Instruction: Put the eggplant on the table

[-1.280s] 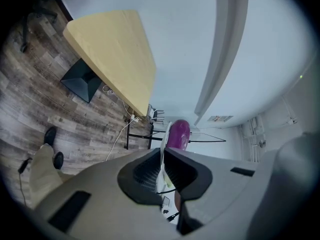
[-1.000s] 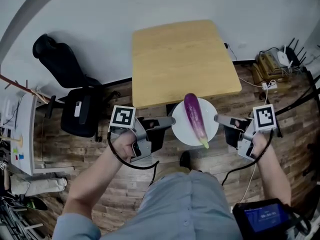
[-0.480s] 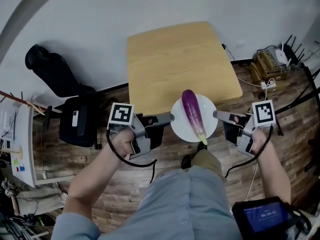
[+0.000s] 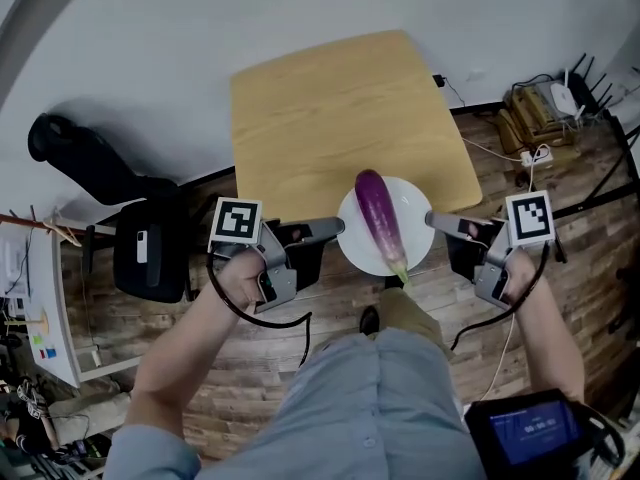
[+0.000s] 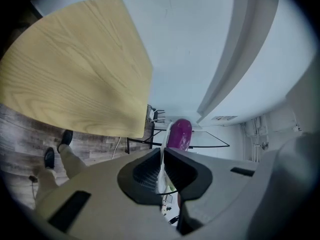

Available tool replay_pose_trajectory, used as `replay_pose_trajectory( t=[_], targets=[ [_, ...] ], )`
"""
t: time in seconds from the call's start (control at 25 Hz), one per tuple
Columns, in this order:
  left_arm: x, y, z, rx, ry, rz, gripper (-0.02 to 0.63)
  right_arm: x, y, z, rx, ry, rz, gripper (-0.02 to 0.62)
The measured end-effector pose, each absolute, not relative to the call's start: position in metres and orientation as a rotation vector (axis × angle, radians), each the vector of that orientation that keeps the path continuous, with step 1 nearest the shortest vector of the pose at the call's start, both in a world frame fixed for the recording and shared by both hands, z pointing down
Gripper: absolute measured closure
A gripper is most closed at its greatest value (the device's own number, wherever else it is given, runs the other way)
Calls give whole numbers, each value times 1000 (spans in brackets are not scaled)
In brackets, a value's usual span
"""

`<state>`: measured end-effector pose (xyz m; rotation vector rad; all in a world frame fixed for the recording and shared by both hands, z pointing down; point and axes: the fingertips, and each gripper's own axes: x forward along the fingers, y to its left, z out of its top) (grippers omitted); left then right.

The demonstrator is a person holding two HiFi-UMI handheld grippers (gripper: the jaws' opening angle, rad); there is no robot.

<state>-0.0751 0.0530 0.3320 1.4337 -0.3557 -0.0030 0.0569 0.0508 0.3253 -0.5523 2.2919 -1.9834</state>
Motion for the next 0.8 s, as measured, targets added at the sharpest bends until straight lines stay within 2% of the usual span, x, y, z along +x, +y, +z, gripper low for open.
replay_pose_trajectory(
  t=[0.44,0.64,0.8],
  targets=[
    [-45,-30,331,1439,-394,-25,580,86,-39,320,-533,2374,-1963,589],
    [-54,-88,339,1415,-421,-65,580,76,-103,328,-487,2392,-2002,589],
    [-50,-84,328,1428,-425,-90,580,80,-100,317,-488,2410,-1988,588]
  ],
)
